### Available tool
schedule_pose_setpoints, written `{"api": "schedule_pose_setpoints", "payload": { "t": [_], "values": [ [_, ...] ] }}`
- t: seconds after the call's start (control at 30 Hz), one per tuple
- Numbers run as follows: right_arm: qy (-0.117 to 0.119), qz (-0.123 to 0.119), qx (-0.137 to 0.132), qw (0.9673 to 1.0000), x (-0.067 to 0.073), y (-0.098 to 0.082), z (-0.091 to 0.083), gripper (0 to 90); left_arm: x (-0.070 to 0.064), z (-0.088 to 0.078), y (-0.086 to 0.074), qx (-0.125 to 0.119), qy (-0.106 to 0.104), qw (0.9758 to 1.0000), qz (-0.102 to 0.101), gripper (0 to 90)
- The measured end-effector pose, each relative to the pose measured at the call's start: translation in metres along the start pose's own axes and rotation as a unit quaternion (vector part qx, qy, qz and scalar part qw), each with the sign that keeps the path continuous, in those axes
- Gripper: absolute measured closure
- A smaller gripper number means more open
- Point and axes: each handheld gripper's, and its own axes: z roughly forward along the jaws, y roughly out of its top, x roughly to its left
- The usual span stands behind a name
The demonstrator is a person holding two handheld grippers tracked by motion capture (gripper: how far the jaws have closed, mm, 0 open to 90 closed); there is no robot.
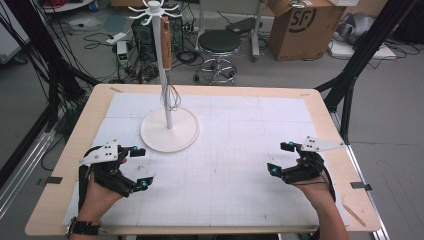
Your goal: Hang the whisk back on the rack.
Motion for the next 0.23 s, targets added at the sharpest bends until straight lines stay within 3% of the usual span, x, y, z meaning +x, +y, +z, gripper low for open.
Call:
{"api": "schedule_pose_setpoints", "payload": {
  "t": [0.23],
  "values": [
    [0.0, -0.001, 0.002, 1.0, 0.0014, 0.0004, 0.0003, 0.6, 0.0001, 0.0001, -0.0004, 0.0, 0.001, 1.0, -0.001, 1.7]
  ]
}}
